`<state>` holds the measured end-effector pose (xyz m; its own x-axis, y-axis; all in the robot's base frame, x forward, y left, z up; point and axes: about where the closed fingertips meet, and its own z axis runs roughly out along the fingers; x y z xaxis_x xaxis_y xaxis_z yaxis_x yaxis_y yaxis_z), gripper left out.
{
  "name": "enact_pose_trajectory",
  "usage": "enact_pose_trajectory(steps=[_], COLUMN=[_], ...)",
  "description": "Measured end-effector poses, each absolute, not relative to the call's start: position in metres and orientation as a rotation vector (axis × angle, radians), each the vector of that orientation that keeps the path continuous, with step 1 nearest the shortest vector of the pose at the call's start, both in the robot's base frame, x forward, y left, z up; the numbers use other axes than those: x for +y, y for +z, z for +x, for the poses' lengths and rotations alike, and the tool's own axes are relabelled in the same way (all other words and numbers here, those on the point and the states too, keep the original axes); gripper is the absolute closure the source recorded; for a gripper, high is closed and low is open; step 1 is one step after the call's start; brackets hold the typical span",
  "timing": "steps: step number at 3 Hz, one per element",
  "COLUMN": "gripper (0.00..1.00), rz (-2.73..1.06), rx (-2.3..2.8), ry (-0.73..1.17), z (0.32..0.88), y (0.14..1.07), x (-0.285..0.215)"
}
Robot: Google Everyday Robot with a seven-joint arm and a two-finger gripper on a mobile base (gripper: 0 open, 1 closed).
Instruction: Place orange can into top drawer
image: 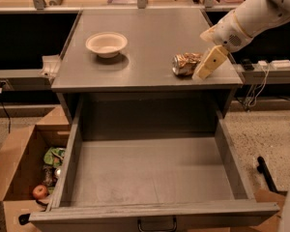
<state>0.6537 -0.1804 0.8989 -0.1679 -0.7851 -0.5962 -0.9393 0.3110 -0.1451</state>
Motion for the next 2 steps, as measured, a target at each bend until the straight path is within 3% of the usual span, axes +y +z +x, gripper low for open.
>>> enact_pose_trajectory(steps=[2], gripper=[0.0], rz=[-1.453], rx=[2.048], ry=[0.295], z=[0.693], y=[0.873], x=[-0.172])
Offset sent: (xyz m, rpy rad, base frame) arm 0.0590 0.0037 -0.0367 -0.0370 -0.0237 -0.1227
